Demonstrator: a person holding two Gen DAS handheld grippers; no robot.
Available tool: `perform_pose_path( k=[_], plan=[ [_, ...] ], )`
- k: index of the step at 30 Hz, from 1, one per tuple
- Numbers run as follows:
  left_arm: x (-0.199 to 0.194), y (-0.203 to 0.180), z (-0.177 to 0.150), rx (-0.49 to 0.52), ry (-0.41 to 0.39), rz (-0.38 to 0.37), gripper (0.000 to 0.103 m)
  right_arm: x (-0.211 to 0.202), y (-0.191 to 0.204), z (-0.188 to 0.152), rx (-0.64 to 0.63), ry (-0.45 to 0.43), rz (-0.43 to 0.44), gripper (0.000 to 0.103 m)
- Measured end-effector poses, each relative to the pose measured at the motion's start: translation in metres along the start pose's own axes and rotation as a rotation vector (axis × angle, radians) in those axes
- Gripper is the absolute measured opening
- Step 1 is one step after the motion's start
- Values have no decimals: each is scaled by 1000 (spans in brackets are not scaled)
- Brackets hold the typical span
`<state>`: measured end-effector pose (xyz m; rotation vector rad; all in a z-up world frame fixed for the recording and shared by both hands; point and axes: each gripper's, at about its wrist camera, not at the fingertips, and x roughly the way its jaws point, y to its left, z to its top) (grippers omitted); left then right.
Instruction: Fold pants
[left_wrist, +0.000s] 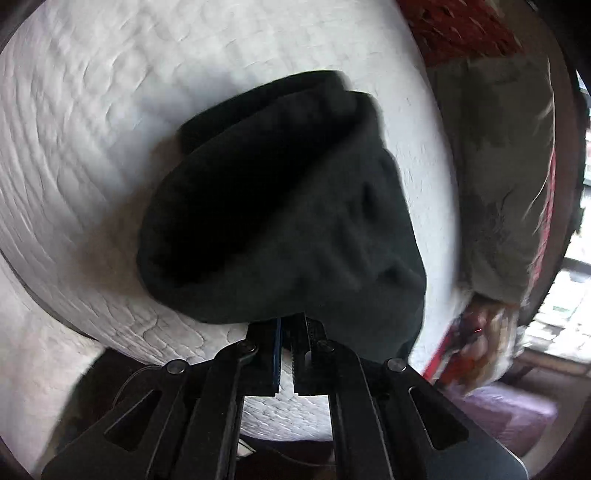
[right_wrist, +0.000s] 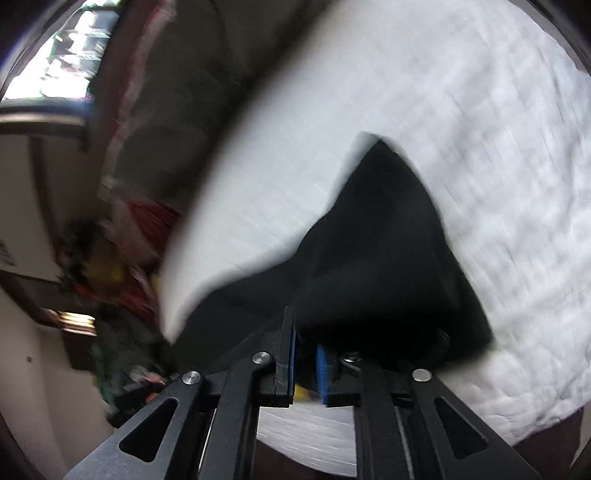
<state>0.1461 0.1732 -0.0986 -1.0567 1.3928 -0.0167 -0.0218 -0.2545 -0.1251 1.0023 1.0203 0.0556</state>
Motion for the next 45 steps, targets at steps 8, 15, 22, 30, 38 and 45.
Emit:
perform_pose_path(
  k=[8,15,22,30,38,45],
  plan=[
    [-19,-12,-12,106,-16,35,2,-51,-18,-19,-7,-35,54,33],
    [-31,-9,-26,124,-10,15,4,-71,-26,3,36,-150,33,45],
    [-38,2,-22,48,-12,-23,26,-53,-26,-13,111,-105,76,45],
    [-13,-17,-16,54,9,26,33,-29,-33,-15,211,-78,100,45],
    [-18,-22,-6,40,-24,85,2,-13,-34,-8,244,-116,102,5],
    [-24,4,-8,20,-28,109,2,-34,-33,-24,201,-92,181,5]
  ],
)
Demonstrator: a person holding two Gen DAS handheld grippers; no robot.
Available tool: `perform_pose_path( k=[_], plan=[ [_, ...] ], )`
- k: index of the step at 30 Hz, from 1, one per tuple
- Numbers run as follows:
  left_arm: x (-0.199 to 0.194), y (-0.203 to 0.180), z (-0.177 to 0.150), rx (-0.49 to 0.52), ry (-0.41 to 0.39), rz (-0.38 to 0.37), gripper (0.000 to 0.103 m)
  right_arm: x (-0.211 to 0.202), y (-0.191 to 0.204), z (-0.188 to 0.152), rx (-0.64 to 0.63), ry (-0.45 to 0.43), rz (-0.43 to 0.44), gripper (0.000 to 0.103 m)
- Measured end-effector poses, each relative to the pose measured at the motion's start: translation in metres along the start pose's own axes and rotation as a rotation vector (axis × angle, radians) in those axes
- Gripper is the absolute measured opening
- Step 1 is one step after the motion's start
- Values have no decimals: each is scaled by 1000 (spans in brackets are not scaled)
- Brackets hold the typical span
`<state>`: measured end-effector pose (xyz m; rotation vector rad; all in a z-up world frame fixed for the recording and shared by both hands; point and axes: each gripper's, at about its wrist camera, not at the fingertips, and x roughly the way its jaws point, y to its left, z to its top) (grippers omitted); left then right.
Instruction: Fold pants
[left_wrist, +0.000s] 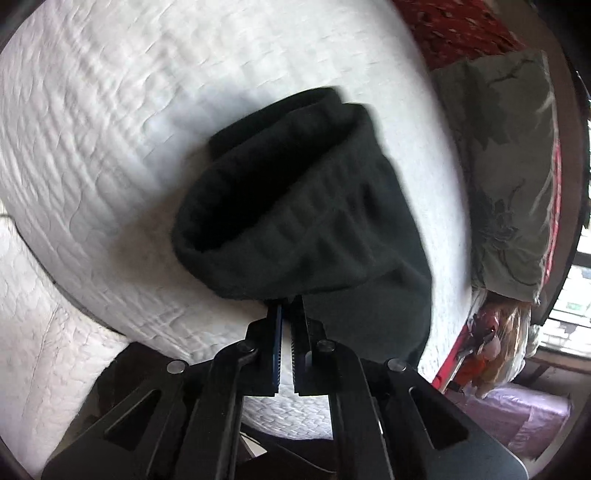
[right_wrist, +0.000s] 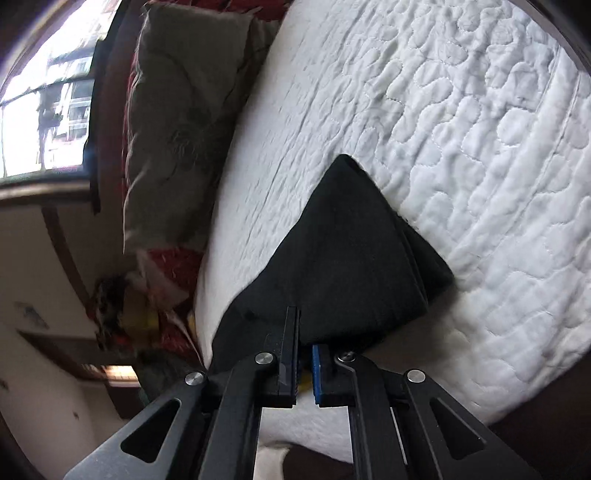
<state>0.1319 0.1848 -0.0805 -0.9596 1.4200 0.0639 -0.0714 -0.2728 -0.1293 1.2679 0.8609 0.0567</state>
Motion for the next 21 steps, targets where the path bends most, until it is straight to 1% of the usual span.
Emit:
perform_pose_path(
  k=[2,4,5,7,8,9,10,11,13,14,15,16,17,18,20,21],
  plan=[
    [6,9,1,-30,21,2,2,3,-14,1,30,18,-26,5],
    [6,13,1,-44,37,-23,2,7,-27,2,61,33,-39,9],
    [3,14,0,-37,41,-30,2,6,-32,2,75,30,-36,6],
    [-8,12,-5,16,45,-26,2,2,-34,1,94,38,-24,7],
    [-13,11,-8,45,45,-30,3,-1,-32,1,85,41,-34,12],
    [-20,10,-13,82,48,-41,3,-5,-29,1,72,46,-40,24],
    [-27,11,-17,110,50,-53,3,-13,-26,2,55,49,-52,31],
    [-36,12,-20,131,41,-65,3,-21,-23,3,37,42,-55,40],
    [-60,13,-20,160,-17,-85,3,-42,-17,7,-5,6,-64,42],
    [-68,11,-17,168,-46,-86,3,-52,-14,11,-27,-18,-79,43],
    [-80,7,-10,182,-93,-78,4,-61,-12,14,-46,-45,-96,46],
    [-91,3,-2,190,-139,-61,7,-66,-10,17,-58,-68,-110,47],
    [-97,0,4,198,-163,-55,17,-68,-9,20,-64,-83,-121,48],
    [-102,-8,14,210,-186,-41,33,-69,-9,23,-65,-88,-126,48],
    [-101,-21,28,230,-198,-13,51,-66,-7,26,-58,-90,-131,48],
    [-98,-30,36,245,-199,8,54,-63,-5,26,-61,-90,-135,48]
  ],
)
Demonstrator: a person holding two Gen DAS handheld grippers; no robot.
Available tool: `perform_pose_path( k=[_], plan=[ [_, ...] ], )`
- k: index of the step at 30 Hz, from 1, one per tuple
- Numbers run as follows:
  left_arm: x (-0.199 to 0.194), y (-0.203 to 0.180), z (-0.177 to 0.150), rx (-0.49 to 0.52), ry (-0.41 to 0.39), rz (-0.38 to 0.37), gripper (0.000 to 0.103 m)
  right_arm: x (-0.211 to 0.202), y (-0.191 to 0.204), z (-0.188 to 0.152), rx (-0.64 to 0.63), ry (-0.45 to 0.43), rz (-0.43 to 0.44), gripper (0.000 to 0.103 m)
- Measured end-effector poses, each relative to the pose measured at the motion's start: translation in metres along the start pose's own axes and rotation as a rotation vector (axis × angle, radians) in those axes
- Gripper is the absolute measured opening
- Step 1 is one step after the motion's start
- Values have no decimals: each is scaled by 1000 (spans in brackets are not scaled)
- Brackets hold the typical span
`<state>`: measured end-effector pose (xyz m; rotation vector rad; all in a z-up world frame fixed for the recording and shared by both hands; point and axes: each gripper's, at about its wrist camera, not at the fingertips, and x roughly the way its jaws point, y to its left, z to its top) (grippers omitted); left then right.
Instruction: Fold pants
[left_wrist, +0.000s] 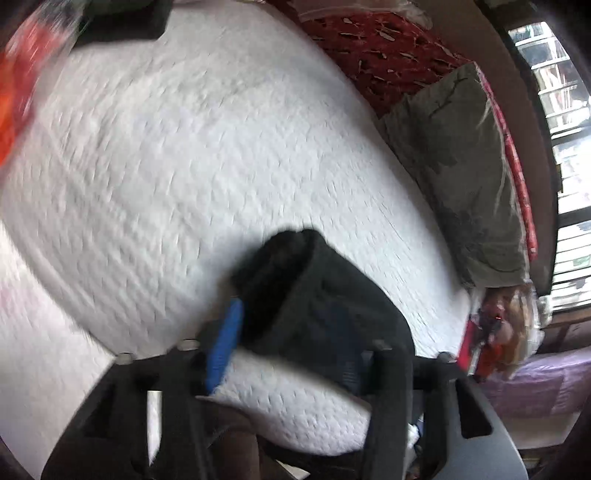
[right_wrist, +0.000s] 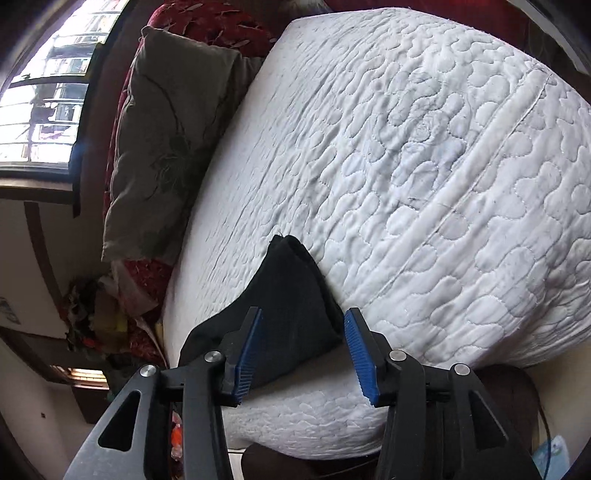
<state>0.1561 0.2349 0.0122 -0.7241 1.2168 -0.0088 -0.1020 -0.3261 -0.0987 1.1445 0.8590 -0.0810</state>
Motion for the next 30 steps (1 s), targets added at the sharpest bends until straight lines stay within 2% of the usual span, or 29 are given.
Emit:
perform_pose_path(
  k=[4,9,11,15,18,19,20,21,22,23,24,25,27,28,30],
  plan=[
    [25,-12,11,89,76,39,54,16,20,-2,-63,-20,-61,48],
    [57,-28,10,192,164,107,54,28,31,0,-106,-23,-120,48],
    [64,-34,10,223,166,130,54,32,38,3,-134,-32,-145,49],
    [68,-42,9,274,167,103,54,38,47,12,-204,-67,-199,50],
    [71,-47,10,297,150,129,53,44,43,19,-212,-71,-213,50],
    [73,-50,11,302,139,146,49,46,44,20,-213,-72,-212,50],
    [80,-58,16,301,127,164,33,50,45,21,-218,-71,-204,50],
    [81,-56,16,298,108,214,18,53,47,21,-225,-70,-197,50],
    [82,-57,13,295,102,236,17,56,50,20,-243,-70,-185,49],
    [83,-53,13,278,95,242,10,59,52,20,-265,-66,-179,40],
    [81,-48,13,259,78,245,5,62,56,18,-296,-65,-181,18],
    [78,-44,13,241,66,242,5,67,62,17,-340,-58,-207,7],
    [66,-35,15,204,43,216,4,74,75,17,-400,-59,-246,6],
    [59,-30,17,190,19,203,4,73,79,18,-398,-64,-234,6],
    [54,-23,20,191,-8,227,4,66,93,21,-375,-93,-149,5]
  ],
)
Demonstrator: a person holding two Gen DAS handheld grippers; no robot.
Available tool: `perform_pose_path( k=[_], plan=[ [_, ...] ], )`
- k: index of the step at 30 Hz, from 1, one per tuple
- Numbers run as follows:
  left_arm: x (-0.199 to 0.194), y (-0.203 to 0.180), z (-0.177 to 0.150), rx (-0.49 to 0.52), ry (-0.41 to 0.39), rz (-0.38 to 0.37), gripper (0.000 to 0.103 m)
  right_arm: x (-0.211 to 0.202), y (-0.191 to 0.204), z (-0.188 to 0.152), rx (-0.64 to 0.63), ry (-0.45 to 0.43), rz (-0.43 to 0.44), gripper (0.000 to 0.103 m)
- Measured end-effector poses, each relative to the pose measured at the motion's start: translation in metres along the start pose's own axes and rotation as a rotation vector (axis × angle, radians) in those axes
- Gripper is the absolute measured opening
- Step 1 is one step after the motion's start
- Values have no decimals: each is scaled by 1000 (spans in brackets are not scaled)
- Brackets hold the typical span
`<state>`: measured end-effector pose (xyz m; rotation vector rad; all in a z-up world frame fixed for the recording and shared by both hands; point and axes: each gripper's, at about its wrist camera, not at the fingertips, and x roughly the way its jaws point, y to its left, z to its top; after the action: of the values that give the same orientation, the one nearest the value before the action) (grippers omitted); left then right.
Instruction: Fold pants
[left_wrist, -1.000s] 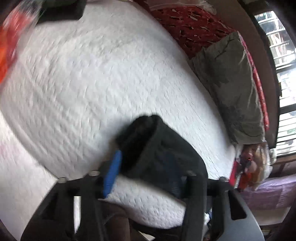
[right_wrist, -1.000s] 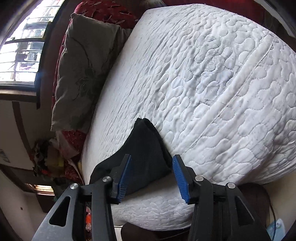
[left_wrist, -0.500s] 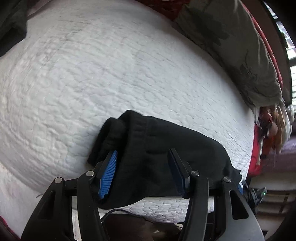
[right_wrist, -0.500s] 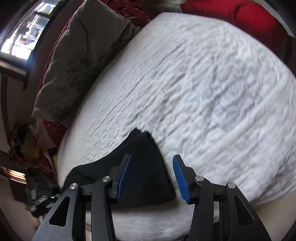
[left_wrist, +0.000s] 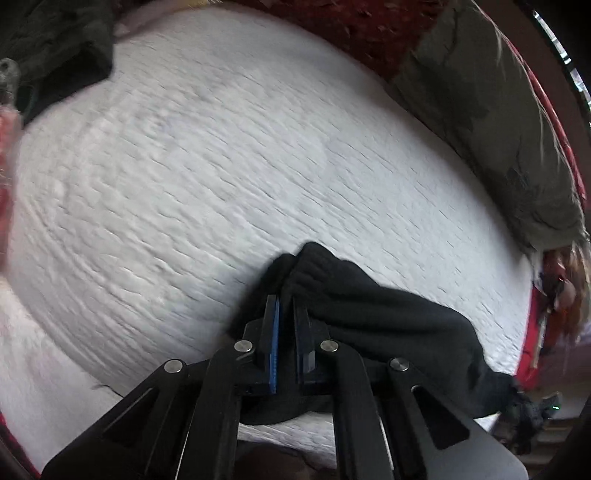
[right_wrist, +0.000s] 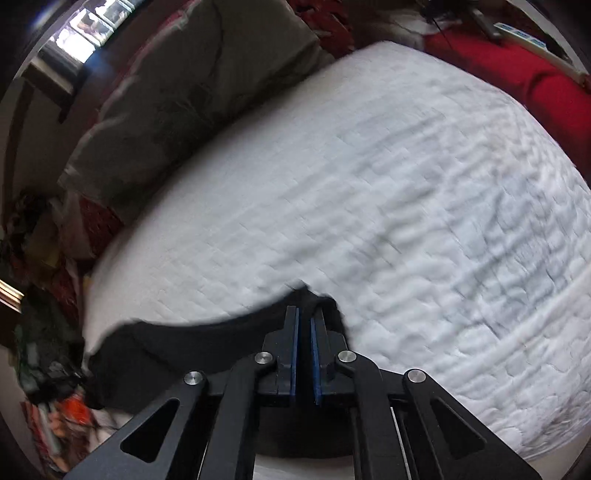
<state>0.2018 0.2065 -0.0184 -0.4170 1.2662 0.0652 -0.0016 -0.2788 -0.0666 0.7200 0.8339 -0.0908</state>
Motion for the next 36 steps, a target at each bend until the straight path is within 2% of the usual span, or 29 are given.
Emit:
perform_pose_path(
  k=[1,3,7,10,13,15,17,19,21,24,26,27,29,32,36],
  plan=[
    [4,3,1,-1,8,12,4,-4,7,6,7,-24,45,5],
    [14,9,2,-21,30,20,5,-2,14,11,-7,-27,45,5],
    [20,9,8,-48,38,3,5,21,-4,7,43,22,-56,5],
    [22,15,12,-70,81,-41,6,24,-14,-3,63,39,-68,11],
    [14,39,17,-114,97,-128,8,16,-19,-8,92,49,-13,15],
    [5,52,17,-134,85,-178,8,9,-19,-15,97,46,9,27],
    [-5,64,17,-155,70,-229,8,1,-19,-20,95,47,2,32],
    [-16,80,13,-187,62,-300,15,-7,-24,-26,97,49,12,33],
    [-21,90,1,-199,68,-329,39,-13,-28,-31,104,47,24,35],
    [-24,97,-20,-180,69,-333,43,-20,-36,-35,117,46,33,45],
    [-20,99,-34,-171,85,-374,45,-23,-39,-38,124,54,31,45],
    [-18,92,-44,-167,91,-385,50,-24,-42,-41,127,57,29,45],
    [-10,84,-55,-164,97,-358,56,-24,-45,-46,135,72,27,46],
    [-4,81,-55,-180,120,-327,56,-22,-44,-49,122,78,13,46],
    [3,85,-41,-227,101,-275,54,-20,-40,-49,110,58,-11,46]
  ],
)
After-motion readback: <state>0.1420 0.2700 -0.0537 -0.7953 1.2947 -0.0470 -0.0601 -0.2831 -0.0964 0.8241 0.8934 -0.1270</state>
